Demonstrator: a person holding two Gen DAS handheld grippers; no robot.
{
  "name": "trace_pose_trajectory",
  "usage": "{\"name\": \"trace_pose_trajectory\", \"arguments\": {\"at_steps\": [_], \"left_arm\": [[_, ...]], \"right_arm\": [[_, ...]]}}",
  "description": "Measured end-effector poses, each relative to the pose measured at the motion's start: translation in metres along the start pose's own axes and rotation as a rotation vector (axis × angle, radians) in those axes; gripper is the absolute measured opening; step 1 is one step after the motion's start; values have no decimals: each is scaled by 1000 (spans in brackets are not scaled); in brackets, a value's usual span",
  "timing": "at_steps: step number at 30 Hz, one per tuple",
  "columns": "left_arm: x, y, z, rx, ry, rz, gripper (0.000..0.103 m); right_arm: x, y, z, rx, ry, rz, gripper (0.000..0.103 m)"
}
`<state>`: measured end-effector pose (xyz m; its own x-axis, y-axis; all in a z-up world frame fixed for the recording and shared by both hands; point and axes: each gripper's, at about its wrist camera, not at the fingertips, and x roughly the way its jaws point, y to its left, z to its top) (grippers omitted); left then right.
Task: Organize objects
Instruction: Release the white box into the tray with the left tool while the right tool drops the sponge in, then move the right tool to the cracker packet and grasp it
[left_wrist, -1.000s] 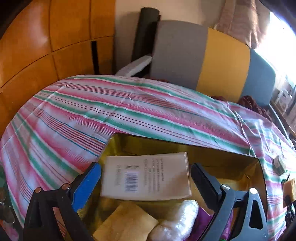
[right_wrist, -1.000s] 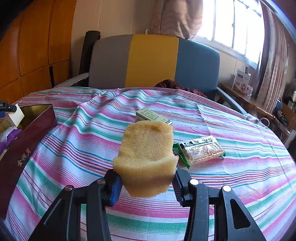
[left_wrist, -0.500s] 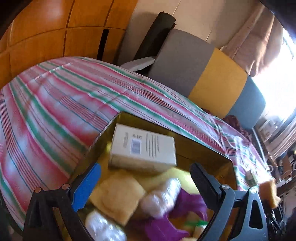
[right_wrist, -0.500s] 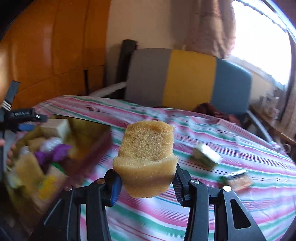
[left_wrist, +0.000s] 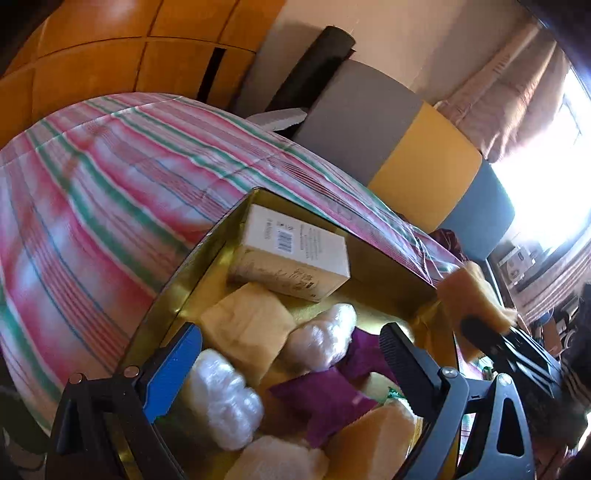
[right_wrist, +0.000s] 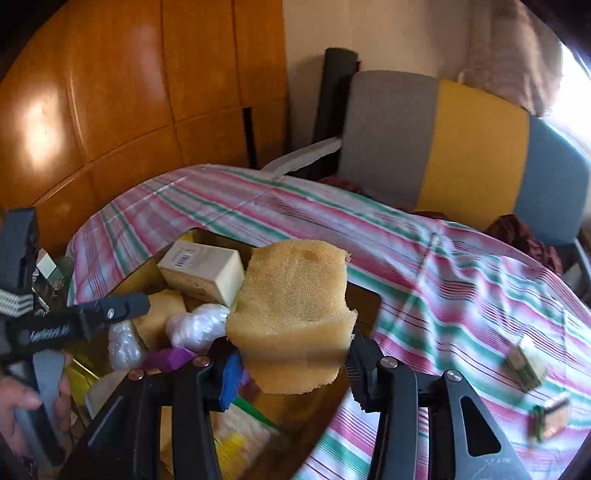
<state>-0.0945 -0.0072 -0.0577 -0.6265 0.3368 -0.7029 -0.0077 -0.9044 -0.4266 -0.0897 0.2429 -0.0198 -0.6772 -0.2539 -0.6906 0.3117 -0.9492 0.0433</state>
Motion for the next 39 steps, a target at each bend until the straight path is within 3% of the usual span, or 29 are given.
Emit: {"name": "trace_pose_trajectory", "arguments": {"at_steps": [8,15,21,33,39], "left_arm": [[-4,4,-8,42,5,6,98],[-7,4,-5,47,-22,19,98],[-11,12,-2,7,-35,25,98],[-14,5,-7,21,-36,23,98],[-16,-7,-11,61,-42,16,98]], "right_arm": [[62,20,21,-6,172,-6,49],[85,13,28,68,209,33,53],[85,15,25,55,214,0,66],[67,14,13,56,197,-27,66],[39,14,8,24,139,-70,68]]}}
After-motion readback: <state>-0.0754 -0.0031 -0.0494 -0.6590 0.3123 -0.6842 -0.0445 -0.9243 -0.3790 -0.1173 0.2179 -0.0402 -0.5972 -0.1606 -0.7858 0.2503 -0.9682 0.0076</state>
